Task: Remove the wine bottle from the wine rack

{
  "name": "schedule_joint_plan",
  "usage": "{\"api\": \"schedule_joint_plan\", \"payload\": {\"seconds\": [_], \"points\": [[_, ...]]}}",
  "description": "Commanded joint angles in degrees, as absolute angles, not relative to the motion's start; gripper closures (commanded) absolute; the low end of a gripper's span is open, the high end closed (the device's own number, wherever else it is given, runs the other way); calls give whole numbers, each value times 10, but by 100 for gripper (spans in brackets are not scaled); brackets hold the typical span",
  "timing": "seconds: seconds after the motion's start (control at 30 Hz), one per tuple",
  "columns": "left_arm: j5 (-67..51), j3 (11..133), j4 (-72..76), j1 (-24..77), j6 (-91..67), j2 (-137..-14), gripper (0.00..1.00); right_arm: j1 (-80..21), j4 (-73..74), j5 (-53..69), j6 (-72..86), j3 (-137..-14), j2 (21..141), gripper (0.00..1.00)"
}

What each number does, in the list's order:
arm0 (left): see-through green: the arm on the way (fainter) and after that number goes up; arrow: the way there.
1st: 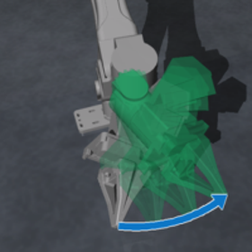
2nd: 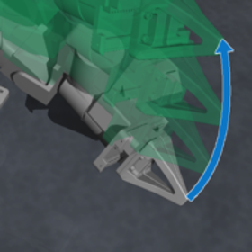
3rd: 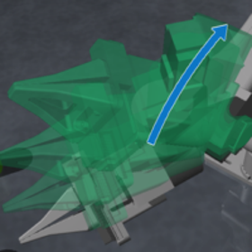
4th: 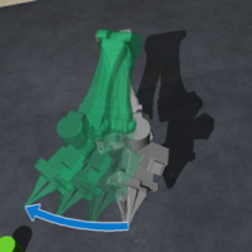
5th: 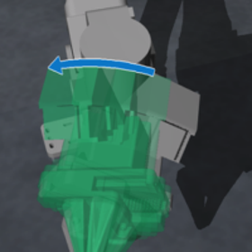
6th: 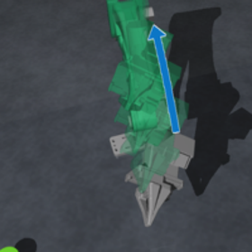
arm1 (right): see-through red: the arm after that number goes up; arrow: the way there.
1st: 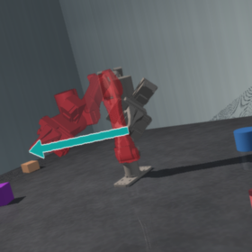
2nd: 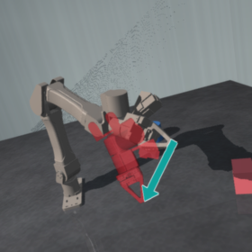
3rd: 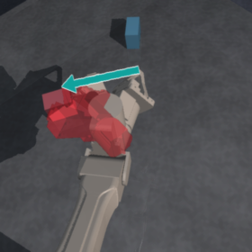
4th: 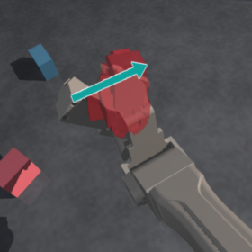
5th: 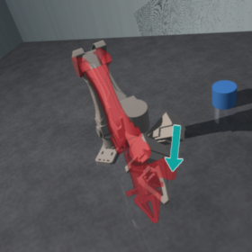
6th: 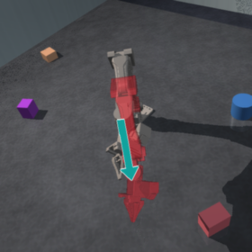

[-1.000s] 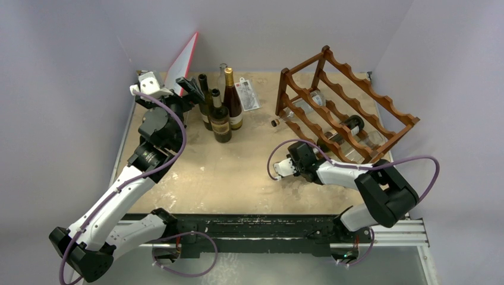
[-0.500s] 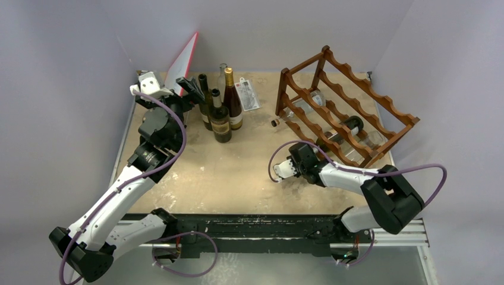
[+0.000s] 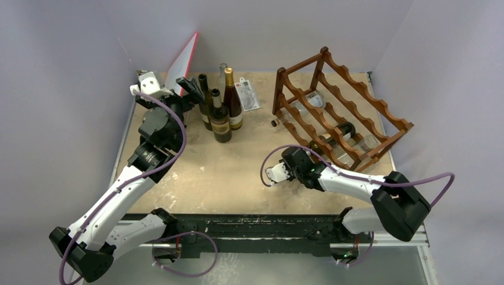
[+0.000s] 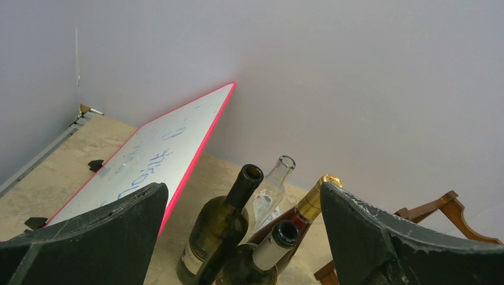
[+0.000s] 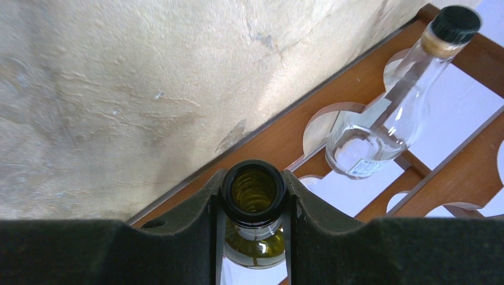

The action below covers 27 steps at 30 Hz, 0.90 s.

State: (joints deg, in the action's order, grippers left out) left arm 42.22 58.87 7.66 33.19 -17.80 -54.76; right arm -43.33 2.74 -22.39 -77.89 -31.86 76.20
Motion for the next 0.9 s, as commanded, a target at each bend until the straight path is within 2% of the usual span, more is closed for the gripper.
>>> {"api": "schedule_joint_plan", "payload": {"seconds": [0.0, 0.27, 0.53, 0.87], "points": [[422, 602, 94, 336, -170, -549, 0, -467, 50, -174, -756, -351, 741, 100], [418, 603, 92, 336, -175, -556, 0, -485, 60, -169, -753, -378, 748, 100], [418, 604, 92, 335, -174, -561, 0, -532, 130, -102, -685, -479, 782, 100], [425, 604, 93, 334, -168, -555, 0, -563, 32, -17, -617, -528, 710, 100]]}}
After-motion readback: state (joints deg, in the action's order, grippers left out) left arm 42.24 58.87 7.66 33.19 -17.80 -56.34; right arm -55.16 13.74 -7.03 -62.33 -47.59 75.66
